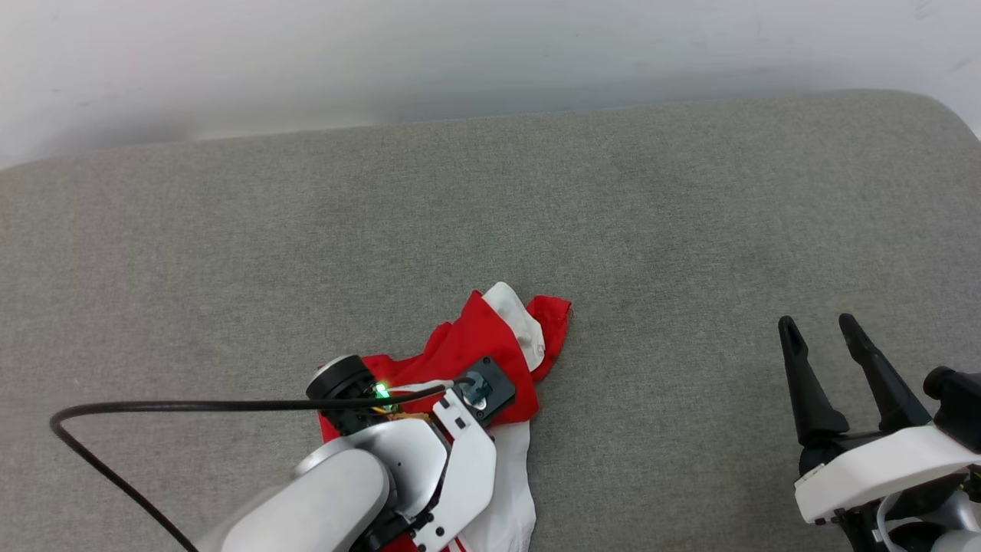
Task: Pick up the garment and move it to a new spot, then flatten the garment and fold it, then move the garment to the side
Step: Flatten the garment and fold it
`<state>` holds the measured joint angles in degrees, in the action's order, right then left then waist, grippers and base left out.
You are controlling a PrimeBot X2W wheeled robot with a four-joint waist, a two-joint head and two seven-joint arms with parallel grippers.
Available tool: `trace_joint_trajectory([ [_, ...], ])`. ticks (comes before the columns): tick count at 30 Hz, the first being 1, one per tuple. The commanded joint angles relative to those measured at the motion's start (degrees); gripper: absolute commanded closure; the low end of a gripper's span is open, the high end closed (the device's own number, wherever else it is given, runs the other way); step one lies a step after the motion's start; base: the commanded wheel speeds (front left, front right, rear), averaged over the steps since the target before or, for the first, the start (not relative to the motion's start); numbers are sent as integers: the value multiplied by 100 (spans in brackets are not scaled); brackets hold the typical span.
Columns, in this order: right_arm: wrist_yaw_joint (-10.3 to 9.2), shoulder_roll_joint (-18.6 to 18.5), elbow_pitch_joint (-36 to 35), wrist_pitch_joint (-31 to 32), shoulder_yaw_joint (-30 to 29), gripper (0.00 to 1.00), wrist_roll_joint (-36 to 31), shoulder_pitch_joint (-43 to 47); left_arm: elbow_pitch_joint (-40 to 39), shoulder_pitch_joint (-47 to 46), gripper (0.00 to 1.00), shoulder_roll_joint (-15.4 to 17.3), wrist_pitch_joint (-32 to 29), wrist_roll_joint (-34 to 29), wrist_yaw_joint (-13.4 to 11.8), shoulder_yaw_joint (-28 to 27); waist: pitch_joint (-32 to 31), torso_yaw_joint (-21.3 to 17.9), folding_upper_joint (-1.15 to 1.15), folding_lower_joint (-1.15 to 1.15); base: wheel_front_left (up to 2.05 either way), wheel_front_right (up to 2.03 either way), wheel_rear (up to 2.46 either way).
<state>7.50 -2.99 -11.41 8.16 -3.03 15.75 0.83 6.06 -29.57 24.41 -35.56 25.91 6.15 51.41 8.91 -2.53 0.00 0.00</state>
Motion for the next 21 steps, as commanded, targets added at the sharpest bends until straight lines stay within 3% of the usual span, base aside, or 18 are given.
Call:
trace_joint_trajectory([
  [1, -2, 17, 15, -14, 12, 0, 41, -84, 3, -115, 100, 26, 12, -4, 26, 4, -5, -4, 0, 0, 0, 0, 0],
  [4, -2, 16, 55, -37, 23, 0, 56, -75, -43, -220, 100, 13, 197, 11, 24, -62, -41, -1, 0, 0, 0, 0, 0],
  [10, -2, 16, 70, -58, -3, 0, 105, -80, 30, -542, 100, 134, 760, 42, -295, -651, -44, 53, 0, 0, 0, 0, 0],
  [16, -2, 14, 21, -13, -35, 0, 90, -109, 749, -952, 100, 432, 1035, 142, -505, -1249, 54, 134, 0, 0, 0, 0, 0],
  [21, -2, 14, 0, 20, -13, 0, 104, -162, 1680, -1180, 100, 531, 1264, 258, -419, -1452, 198, 134, 0, 0, 0, 0, 0],
])
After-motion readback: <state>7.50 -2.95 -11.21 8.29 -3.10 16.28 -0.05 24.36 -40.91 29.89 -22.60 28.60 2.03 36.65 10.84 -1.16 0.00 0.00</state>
